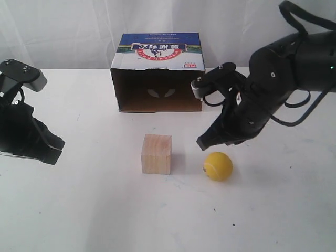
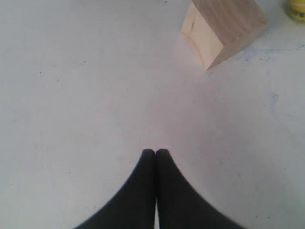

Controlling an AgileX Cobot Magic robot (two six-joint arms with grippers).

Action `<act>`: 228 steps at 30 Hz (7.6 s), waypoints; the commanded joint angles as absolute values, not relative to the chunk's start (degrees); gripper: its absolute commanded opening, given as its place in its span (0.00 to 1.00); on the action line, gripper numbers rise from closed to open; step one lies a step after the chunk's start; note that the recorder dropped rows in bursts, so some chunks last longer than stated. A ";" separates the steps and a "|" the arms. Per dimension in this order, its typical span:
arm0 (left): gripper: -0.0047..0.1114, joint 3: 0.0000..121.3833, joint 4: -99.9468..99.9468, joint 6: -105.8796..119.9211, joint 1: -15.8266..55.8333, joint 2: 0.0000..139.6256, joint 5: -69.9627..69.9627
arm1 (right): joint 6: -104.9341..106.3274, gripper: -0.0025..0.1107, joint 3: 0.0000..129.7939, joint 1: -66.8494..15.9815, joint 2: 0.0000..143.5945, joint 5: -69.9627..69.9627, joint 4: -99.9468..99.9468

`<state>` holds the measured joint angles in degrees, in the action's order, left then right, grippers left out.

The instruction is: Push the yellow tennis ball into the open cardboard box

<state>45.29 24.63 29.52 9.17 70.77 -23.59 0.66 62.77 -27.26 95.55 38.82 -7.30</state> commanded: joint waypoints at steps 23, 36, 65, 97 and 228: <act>0.04 45.70 25.33 29.83 9.39 70.77 -23.15 | 1.44 0.02 65.27 -25.57 105.56 33.08 -7.44; 0.04 45.70 25.33 29.83 9.39 70.77 -22.74 | 4.38 0.02 75.12 -25.72 106.36 35.14 -6.98; 0.04 45.70 24.92 29.95 9.39 70.77 -22.28 | 3.04 0.02 73.20 -25.60 106.80 45.84 -10.50; 0.04 45.70 24.92 29.95 9.39 70.77 -21.15 | 10.08 0.02 90.69 -25.71 111.22 44.64 -2.12; 0.04 45.70 24.73 31.73 9.39 70.77 -20.49 | 31.65 0.02 110.19 -22.79 116.44 49.14 21.03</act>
